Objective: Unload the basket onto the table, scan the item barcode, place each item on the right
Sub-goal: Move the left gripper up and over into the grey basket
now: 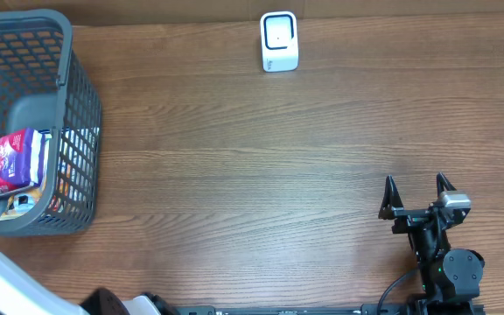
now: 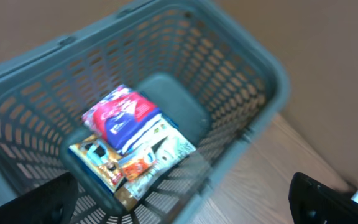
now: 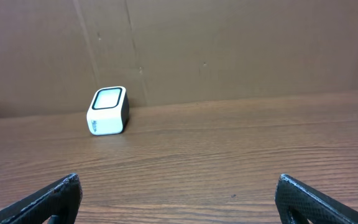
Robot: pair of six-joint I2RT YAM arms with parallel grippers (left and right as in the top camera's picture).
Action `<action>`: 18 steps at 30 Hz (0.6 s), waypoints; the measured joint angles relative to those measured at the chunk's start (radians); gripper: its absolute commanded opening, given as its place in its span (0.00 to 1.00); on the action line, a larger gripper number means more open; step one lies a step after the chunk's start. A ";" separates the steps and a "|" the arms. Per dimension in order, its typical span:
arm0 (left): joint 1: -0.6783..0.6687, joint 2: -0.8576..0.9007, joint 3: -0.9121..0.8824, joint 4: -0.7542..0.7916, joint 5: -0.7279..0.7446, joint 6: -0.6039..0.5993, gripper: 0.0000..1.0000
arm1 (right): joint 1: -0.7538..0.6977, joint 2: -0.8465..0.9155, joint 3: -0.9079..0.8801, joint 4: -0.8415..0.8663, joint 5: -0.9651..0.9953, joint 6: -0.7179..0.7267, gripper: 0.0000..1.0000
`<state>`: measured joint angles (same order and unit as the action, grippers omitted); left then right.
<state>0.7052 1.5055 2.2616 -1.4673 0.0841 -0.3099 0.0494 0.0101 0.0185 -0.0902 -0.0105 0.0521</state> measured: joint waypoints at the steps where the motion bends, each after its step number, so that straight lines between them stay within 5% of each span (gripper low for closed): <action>1: 0.007 0.019 0.000 0.001 -0.003 -0.011 1.00 | 0.000 0.000 0.000 0.000 0.000 0.001 1.00; 18: 0.035 0.392 0.000 0.061 -0.065 -0.102 0.99 | 0.000 0.000 0.000 0.000 0.000 0.000 1.00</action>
<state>0.7403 1.8973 2.2616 -1.4063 0.0193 -0.4118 0.0490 0.0101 0.0185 -0.0906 -0.0105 0.0525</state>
